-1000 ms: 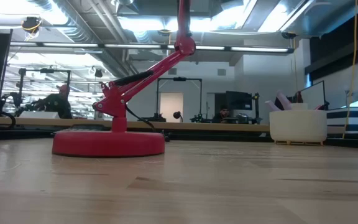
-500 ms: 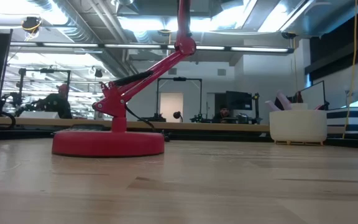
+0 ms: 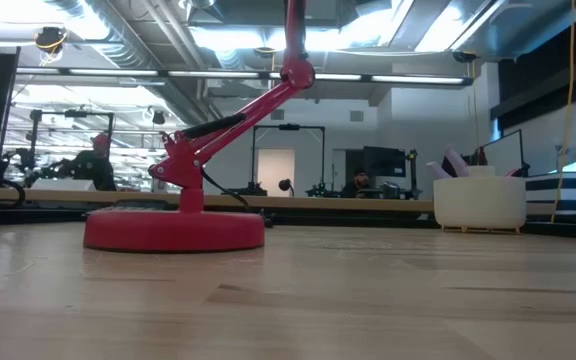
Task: Screw lightbulb
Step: Remove the light bulb from the lamp
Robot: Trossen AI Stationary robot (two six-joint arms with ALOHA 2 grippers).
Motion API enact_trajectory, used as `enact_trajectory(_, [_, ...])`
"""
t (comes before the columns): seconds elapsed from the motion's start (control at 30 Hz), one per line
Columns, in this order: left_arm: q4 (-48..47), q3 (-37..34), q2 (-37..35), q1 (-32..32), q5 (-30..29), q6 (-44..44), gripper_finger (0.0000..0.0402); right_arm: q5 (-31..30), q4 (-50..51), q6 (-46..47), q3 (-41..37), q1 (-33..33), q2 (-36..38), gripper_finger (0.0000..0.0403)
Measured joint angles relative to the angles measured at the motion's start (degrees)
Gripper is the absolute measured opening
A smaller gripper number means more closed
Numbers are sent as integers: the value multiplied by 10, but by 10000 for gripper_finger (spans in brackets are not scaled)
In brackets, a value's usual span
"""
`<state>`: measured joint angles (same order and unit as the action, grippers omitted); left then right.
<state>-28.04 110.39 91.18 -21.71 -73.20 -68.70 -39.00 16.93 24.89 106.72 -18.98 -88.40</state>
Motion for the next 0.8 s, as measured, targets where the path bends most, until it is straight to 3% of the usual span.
enact_trajectory(0.33, [-1, 0, 0, 0, 0, -3, 262, 0, 2, -121, 0, -1, 0, 250])
enact_trajectory(0.8, [-1, 0, 0, 0, 2, -5, 262, 6, 24, -590, 0, -2, 0, 252])
